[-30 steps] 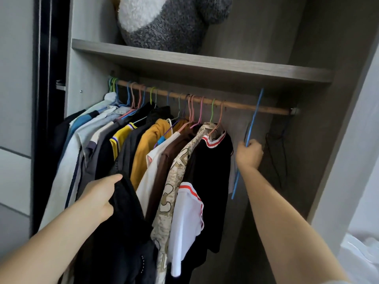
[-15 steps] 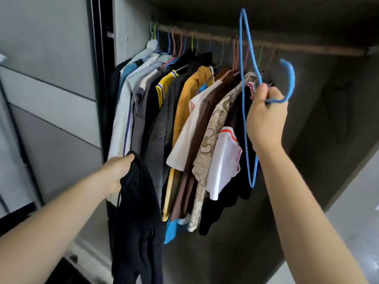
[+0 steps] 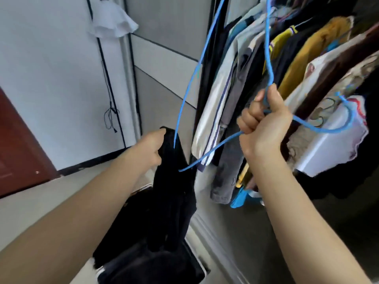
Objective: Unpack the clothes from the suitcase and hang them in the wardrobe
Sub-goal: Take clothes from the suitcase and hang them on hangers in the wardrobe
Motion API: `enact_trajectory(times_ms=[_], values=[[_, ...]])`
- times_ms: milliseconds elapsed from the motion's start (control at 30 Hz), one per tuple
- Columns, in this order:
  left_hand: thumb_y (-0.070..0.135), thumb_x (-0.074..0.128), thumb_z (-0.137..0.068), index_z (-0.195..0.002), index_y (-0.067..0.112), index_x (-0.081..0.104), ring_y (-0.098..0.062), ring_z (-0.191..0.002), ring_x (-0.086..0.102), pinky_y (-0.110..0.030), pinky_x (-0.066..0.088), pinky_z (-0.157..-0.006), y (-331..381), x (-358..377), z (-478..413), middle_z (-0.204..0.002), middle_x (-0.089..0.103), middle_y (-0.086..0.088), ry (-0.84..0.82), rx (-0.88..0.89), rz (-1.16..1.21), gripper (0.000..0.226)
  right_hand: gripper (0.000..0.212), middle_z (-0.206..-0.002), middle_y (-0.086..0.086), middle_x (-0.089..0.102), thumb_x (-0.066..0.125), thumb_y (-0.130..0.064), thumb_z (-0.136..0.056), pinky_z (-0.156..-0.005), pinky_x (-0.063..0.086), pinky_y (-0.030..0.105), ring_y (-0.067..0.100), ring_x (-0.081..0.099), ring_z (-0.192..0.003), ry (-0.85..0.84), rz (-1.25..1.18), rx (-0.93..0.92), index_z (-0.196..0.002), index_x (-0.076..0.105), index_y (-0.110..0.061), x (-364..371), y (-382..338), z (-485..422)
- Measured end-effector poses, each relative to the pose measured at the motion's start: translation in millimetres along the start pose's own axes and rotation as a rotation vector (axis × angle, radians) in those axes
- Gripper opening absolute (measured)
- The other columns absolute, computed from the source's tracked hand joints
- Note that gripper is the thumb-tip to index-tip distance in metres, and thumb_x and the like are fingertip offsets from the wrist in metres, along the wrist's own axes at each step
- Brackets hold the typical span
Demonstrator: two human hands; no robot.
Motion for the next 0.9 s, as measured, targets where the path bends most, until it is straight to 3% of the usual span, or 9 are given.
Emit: enact_trajectory(times_ms=[67,200,300,367,467,600,700,800,900], values=[[0.019,0.049,-0.095,-0.066,0.014,0.058,-0.018,-0.054,0.049,-0.024,0.047,-0.051,2.4,-29.0,3.8,-0.059,0.055,-0.004,0.052,-0.005,0.057,0.031,0.034,-0.049,-0.006,0.014,0.039,-0.025,-0.101,-0.043,0.002,0.022,0.01,0.002,-0.043,-0.052,-0.027,0.06,-0.068,0.037,-0.016,2.6,32.7,12.6],[0.017,0.05,-0.094,-0.067,0.012,0.062,-0.019,-0.056,0.052,-0.032,0.053,-0.069,10.3,-74.2,12.8,-0.066,0.058,-0.004,0.163,0.031,0.209,0.029,0.035,-0.047,-0.008,0.02,0.044,-0.026,-0.097,-0.043,0.007,0.015,0.005,0.01,-0.039,-0.271,0.026,0.247,-0.065,0.037,-0.015,2.2,104.5,35.8],[0.019,0.052,-0.095,-0.072,0.013,0.062,-0.016,-0.056,0.054,-0.027,0.051,-0.059,12.7,-94.5,18.3,-0.069,0.059,-0.002,0.205,0.025,0.282,0.025,0.035,-0.05,-0.008,0.023,0.049,-0.028,-0.094,-0.044,0.01,0.015,0.005,0.014,-0.042,-0.488,0.162,0.369,-0.062,0.043,-0.015,9.5,134.9,40.4],[0.019,0.053,-0.094,-0.072,0.012,0.059,-0.015,-0.056,0.053,-0.025,0.05,-0.053,13.1,-104.4,20.3,-0.068,0.057,-0.002,0.236,0.02,0.336,0.024,0.033,-0.051,-0.009,0.025,0.044,-0.027,-0.094,-0.044,0.013,0.015,0.006,0.016,-0.044,-0.651,0.285,0.366,-0.063,0.041,-0.017,22.8,141.3,40.4],[0.019,0.054,-0.093,-0.072,0.012,0.06,-0.016,-0.059,0.056,-0.028,0.053,-0.065,19.0,-119.7,25.2,-0.069,0.059,-0.003,0.269,0.049,0.409,0.023,0.042,-0.052,-0.012,0.028,0.039,-0.018,-0.104,-0.043,0.016,0.016,0.005,0.019,-0.044,-0.797,0.423,0.339,-0.063,0.038,-0.016,45.5,142.3,36.8],[0.016,0.053,-0.093,-0.087,0.011,0.065,-0.019,-0.069,0.065,-0.035,0.061,-0.063,27.3,-147.8,26.1,-0.078,0.066,-0.004,0.3,0.116,0.429,0.014,0.042,-0.051,-0.008,0.026,0.041,-0.02,-0.105,-0.042,0.015,0.016,0.007,0.017,-0.042,-0.87,0.6,0.372,-0.064,0.035,-0.014,76.2,118.5,10.0],[0.014,0.05,-0.096,-0.083,0.011,0.062,-0.017,-0.067,0.064,-0.033,0.059,-0.064,27.8,-147.7,26.5,-0.07,0.064,-0.002,0.278,0.157,0.483,0.018,0.041,-0.053,0.0,0.024,0.045,-0.024,-0.103,-0.044,0.012,0.02,0.011,0.016,-0.043,-0.913,0.702,0.36,-0.064,0.038,-0.013,97.8,110.8,-9.4],[0.013,0.046,-0.096,-0.076,0.011,0.055,-0.01,-0.048,0.059,-0.02,0.054,-0.055,33.5,-151.0,28.8,-0.052,0.058,0.001,0.275,0.174,0.655,0.022,0.042,-0.053,0.008,0.034,0.045,-0.023,-0.103,-0.043,0.031,0.027,0.017,0.034,-0.044,-0.968,0.749,0.394,-0.063,0.041,-0.011,87.9,136.4,-1.1],[0.016,0.046,-0.097,-0.079,0.011,0.055,-0.009,-0.052,0.057,-0.019,0.052,-0.052,27.8,-168.5,30.7,-0.057,0.058,0.002,0.326,0.163,0.72,0.02,0.044,-0.064,0.011,0.055,0.046,-0.033,-0.102,-0.072,0.047,0.032,0.021,0.054,-0.065,-1.028,0.947,0.425,-0.062,0.047,-0.014,69.2,149.1,-2.4]])
Point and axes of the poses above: each hand's wrist, its own z-axis away from the middle knuckle, its own x-axis out of the palm, y = z × x, the point moved 3 cm from there along -z, towards the middle knuckle
